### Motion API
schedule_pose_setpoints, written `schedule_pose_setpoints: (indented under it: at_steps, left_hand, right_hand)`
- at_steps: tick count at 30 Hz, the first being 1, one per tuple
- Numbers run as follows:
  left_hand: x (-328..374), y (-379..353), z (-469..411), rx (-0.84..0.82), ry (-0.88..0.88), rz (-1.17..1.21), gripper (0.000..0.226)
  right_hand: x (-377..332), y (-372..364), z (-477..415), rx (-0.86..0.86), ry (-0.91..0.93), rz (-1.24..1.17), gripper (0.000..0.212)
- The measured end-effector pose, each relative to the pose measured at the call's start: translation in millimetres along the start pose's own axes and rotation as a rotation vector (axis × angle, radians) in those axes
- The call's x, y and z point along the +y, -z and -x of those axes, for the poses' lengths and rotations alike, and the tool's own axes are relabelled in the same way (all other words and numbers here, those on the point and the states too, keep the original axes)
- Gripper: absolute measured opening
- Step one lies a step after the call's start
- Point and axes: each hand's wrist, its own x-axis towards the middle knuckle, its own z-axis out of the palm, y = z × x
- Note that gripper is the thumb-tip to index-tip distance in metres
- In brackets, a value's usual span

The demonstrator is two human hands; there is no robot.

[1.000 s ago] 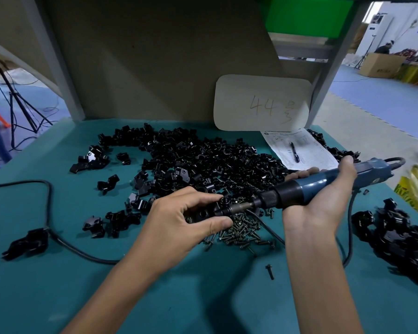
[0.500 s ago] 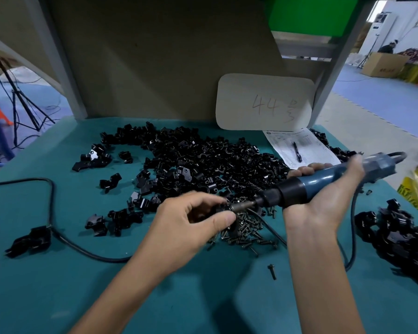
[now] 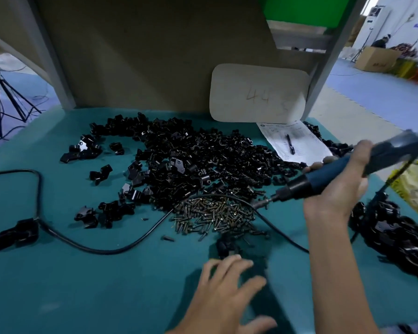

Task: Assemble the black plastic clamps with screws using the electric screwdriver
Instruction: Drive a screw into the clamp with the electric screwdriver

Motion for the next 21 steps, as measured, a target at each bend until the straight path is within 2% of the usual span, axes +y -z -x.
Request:
schedule_pose_setpoints:
  at_steps: [1, 2, 3, 4, 6, 9, 11, 14, 18, 20, 21]
  left_hand:
    - [-7.5, -7.1, -3.3, 0.033, -0.042, -0.182, 0.05]
    - [-9.6, -9.1, -2.4, 0.027, -0.059, -0.272, 0.047]
    - [-17.1, -15.3, -0.6, 0.085, -0.159, -0.343, 0.046]
    - [-20.1, -16.5, -3.7, 0.122, -0.166, -0.281, 0.047]
    - [-27.8, -12.0, -16.4, 0.161, -0.111, -0.341, 0.053]
    - [-35.2, -3.7, -35.4, 0.119, 0.084, -0.364, 0.064]
    - [-39.2, -3.0, -44.2, 0.104, 0.121, -0.295, 0.054]
    - [-39.2, 2.9, -46.7, 0.159, 0.16, -0.031, 0.038]
    - [-32.1, 24.1, -48.6, 0.278, 0.305, 0.688, 0.026]
    - [-24.8, 39.9, -51.4, 0.312, 0.283, 0.97, 0.019]
    - [-21.6, 48.5, -51.7, 0.315, 0.251, 1.05, 0.018]
  right_hand:
    - [-1.6, 3.4, -1.8, -0.03, -0.014, 0.11, 0.055]
    - [-4.3, 9.3, -6.5, -0.121, -0.022, 0.272, 0.053]
    - [-3.1, 19.9, -12.5, -0.202, -0.037, 0.454, 0.053]
    - [-2.4, 30.9, -18.6, -0.29, -0.067, 0.641, 0.054]
    - [2.5, 46.8, -24.8, -0.442, -0.13, 0.975, 0.055]
    - [20.0, 67.4, -26.1, -0.58, -0.136, 1.492, 0.052]
    - [31.9, 76.5, -23.2, -0.611, -0.108, 1.707, 0.051]
    - [45.2, 85.6, -22.9, -0.635, -0.063, 1.792, 0.051]
    - [51.7, 84.6, -23.2, -0.654, -0.068, 1.864, 0.053]
    - [50.6, 81.9, -20.5, -0.679, 0.019, 1.968, 0.068]
    - [47.1, 78.4, -15.1, -0.687, 0.081, 1.934, 0.077]
